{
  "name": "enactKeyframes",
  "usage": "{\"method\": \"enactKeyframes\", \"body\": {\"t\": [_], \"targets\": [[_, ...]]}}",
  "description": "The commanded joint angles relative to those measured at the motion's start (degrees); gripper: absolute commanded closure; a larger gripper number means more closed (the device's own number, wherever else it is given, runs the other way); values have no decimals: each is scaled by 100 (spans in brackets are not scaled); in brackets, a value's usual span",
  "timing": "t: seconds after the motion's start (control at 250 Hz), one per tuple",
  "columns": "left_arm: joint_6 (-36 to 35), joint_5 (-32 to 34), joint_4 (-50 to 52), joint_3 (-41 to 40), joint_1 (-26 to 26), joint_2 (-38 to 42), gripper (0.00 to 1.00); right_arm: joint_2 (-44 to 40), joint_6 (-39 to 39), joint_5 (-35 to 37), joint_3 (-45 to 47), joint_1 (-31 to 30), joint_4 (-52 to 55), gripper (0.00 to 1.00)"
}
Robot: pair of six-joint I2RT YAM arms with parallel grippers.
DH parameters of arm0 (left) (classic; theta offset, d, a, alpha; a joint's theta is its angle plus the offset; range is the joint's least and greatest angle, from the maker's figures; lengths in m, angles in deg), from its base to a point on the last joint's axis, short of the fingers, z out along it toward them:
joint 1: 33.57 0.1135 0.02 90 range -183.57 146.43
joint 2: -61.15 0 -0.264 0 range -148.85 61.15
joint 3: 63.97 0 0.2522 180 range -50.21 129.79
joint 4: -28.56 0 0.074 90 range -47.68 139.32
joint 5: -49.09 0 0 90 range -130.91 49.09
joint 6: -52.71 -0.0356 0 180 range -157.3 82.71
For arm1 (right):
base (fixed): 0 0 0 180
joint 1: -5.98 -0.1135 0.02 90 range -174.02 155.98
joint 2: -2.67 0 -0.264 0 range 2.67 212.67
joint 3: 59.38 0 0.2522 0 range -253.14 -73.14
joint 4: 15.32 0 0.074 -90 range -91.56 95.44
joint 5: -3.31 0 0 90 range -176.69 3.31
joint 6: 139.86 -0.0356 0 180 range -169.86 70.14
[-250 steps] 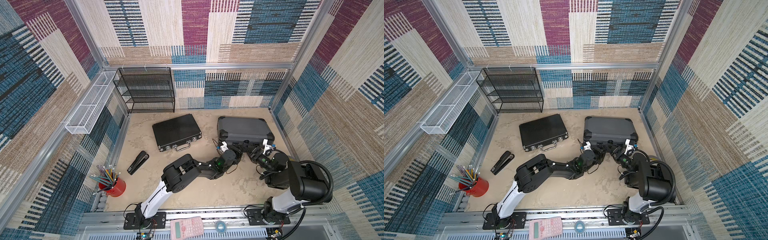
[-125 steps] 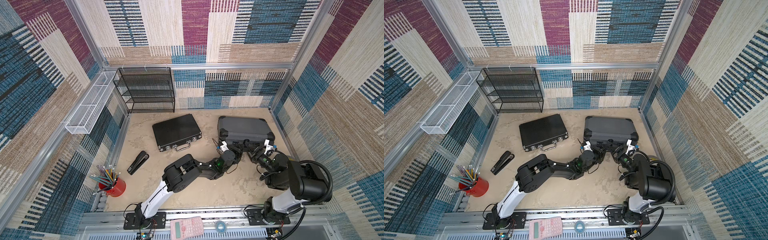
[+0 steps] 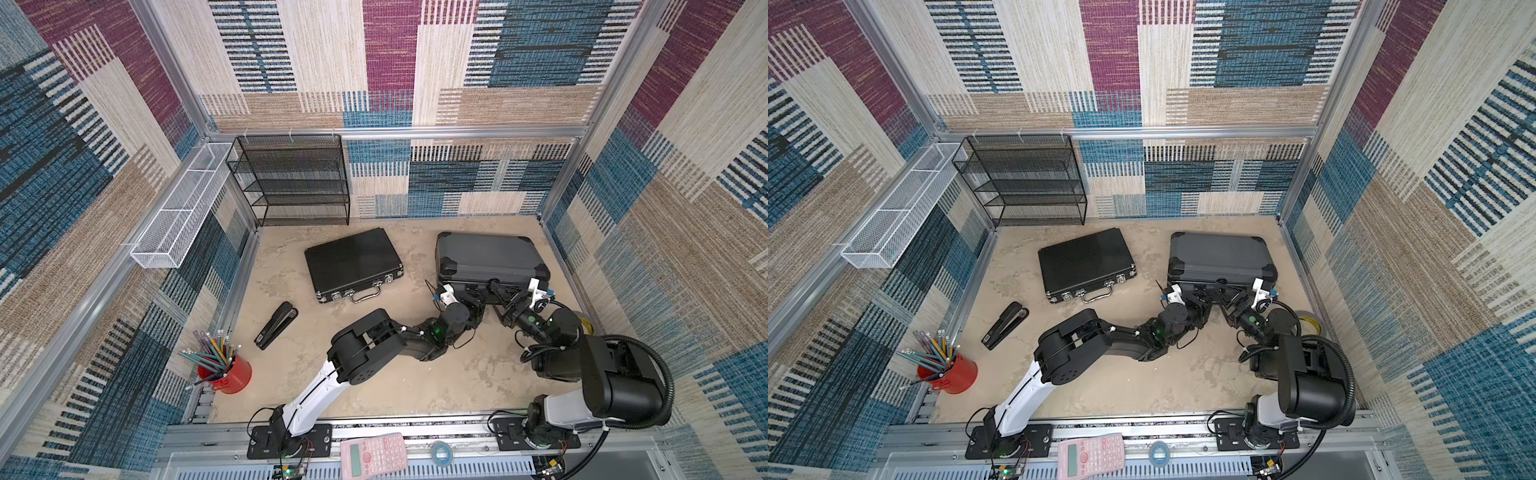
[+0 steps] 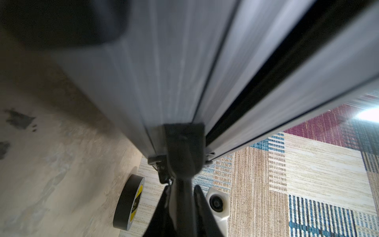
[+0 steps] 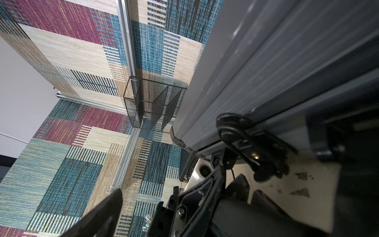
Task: Open the poker set cases
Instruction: Open the fastener on the poker set case, then place the poker set case at the center of the board.
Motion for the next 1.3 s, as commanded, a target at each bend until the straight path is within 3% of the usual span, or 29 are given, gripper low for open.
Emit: {"method": "enactKeyframes", "body": {"t": [0.0,0.212,0.348,0.772,1.144,1.296], "targets": [[417,-161,-595,-42,64,-4,100,-111,642,-68,-20,-6,-129,0],[408,-90,-728,-188,150,28,100,-782,2207,555,-449,-5,2812,0],[452,-81,-791,-196,170,-43,100,-1120,2772,1026,-623,3,3930,1],[579,-201,-840,-408,166,-249,100,-1438,3572,1732,-909,46,5106,1],[706,-356,-817,-563,152,-355,100,-1704,3735,1869,-835,266,5245,0],[741,-567,-603,-540,159,-347,86,-1731,3791,1856,-821,334,5256,1]]}}
